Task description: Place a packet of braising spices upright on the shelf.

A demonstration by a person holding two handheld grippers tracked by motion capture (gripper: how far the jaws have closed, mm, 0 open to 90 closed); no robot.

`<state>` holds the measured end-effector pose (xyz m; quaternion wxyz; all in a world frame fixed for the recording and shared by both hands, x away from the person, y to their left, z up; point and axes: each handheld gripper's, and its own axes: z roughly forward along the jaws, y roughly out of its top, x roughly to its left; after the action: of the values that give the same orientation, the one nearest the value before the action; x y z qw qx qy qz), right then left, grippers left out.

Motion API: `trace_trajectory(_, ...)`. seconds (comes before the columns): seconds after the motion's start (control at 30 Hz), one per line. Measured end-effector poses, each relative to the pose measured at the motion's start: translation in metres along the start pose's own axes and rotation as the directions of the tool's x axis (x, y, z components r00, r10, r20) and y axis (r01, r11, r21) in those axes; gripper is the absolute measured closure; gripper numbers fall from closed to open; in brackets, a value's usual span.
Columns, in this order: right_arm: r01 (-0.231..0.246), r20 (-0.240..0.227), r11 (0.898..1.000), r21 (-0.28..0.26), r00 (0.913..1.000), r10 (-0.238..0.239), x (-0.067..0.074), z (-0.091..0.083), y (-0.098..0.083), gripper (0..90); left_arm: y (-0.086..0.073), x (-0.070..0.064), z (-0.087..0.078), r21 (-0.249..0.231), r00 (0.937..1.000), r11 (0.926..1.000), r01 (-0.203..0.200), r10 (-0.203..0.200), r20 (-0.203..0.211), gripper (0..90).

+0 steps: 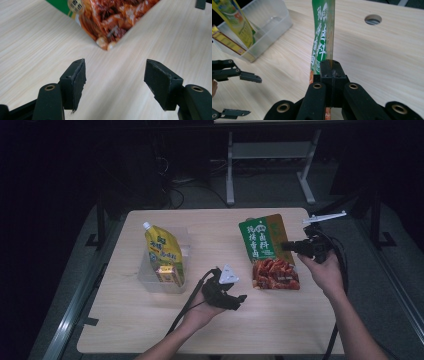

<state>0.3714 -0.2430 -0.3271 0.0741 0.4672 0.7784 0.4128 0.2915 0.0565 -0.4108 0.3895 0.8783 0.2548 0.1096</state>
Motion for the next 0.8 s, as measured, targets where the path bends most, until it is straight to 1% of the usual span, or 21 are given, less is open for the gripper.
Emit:
trace_trajectory(0.2, 0.043, -0.004, 0.999, -0.009, 0.999, -0.043, 0.014, 0.002, 0.01, 90.0, -0.019, 0.002, -0.026, -0.016, 0.9998, 0.9998, 0.01, -0.01, -0.015, 32.6)
trace_trajectory(0.23, 0.048, -0.006, 0.999, -0.01, 0.9989, -0.048, 0.017, 0.002, 0.012, 90.0, -0.021, 0.002, -0.03, -0.023, 0.9997, 0.9997, 0.01, -0.01, -0.023, 32.6)
trace_trajectory(0.4, 0.074, -0.012, 0.997, -0.018, 0.9971, -0.075, 0.028, 0.007, 0.02, 90.0, -0.033, 0.004, -0.055, -0.033, 0.9987, 0.9995, -0.002, 0.0, -0.05, 32.2)
trace_trajectory(0.53, 0.088, -0.014, 0.996, -0.019, 0.996, -0.088, 0.037, 0.012, 0.026, 90.0, -0.043, 0.009, -0.074, -0.045, 0.9972, 0.9987, 0.026, -0.029, -0.068, 32.2)
trace_trajectory(0.57, 0.089, -0.016, 0.996, -0.018, 0.9959, -0.089, 0.039, 0.014, 0.028, 90.0, -0.045, 0.01, -0.078, -0.054, 0.9965, 0.998, 0.035, -0.039, -0.074, 32.3)
trace_trajectory(0.73, 0.11, -0.03, 0.994, -0.027, 0.9933, -0.111, 0.05, 0.021, 0.039, 90.0, -0.056, 0.017, -0.095, -0.074, 0.9932, 0.9956, 0.057, -0.064, -0.097, 32.5)
trace_trajectory(0.8, 0.11, -0.033, 0.994, -0.026, 0.9933, -0.11, 0.054, 0.025, 0.043, 90.0, -0.059, 0.019, -0.101, -0.077, 0.992, 0.9951, 0.062, -0.07, -0.105, 32.5)
